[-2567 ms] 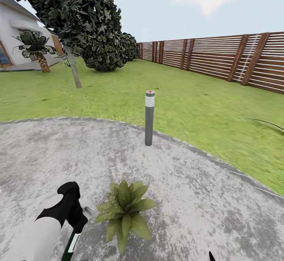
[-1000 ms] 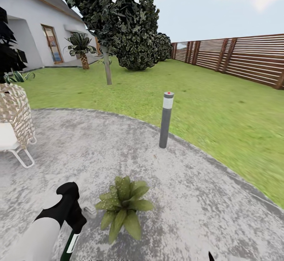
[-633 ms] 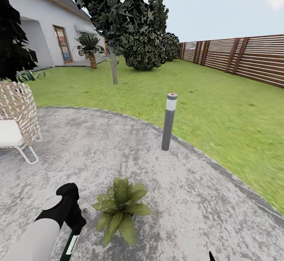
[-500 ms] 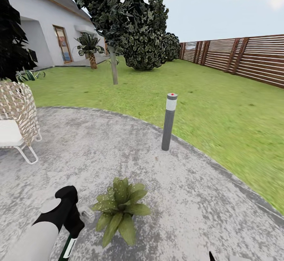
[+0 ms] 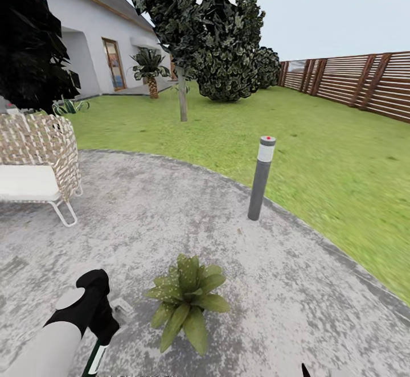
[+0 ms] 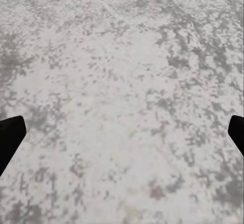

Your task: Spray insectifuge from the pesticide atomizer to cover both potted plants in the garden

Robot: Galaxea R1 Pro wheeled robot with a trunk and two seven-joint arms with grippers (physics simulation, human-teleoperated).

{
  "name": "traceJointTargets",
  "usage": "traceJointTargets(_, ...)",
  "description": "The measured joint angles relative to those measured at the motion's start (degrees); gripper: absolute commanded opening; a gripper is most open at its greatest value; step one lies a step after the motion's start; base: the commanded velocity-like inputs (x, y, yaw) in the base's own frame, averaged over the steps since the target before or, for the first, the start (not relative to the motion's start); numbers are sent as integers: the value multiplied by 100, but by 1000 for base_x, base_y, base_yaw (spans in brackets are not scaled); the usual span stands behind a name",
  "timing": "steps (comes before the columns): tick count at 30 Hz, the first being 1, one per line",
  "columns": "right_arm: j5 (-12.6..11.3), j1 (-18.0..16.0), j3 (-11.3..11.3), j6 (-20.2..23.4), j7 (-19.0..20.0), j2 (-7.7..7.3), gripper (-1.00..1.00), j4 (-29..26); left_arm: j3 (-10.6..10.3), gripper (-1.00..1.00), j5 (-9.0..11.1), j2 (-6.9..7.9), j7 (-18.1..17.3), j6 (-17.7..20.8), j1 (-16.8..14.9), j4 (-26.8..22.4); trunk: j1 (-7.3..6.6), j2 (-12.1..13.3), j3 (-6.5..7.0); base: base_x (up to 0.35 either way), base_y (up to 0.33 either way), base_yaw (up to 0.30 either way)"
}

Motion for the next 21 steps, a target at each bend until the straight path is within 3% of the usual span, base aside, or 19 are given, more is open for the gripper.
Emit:
traceJointTargets(12, 1, -1, -7, -4, 0, 16, 100, -14, 18, -100, 1, 1, 4, 2, 0, -38, 1, 0, 0, -54, -200, 38)
traceJointTargets(21, -1, 0, -2, -9, 0, 16, 100, -16, 22, -100, 1, -4, -2, 2, 0, -43, 0, 0, 0, -5, -4, 258)
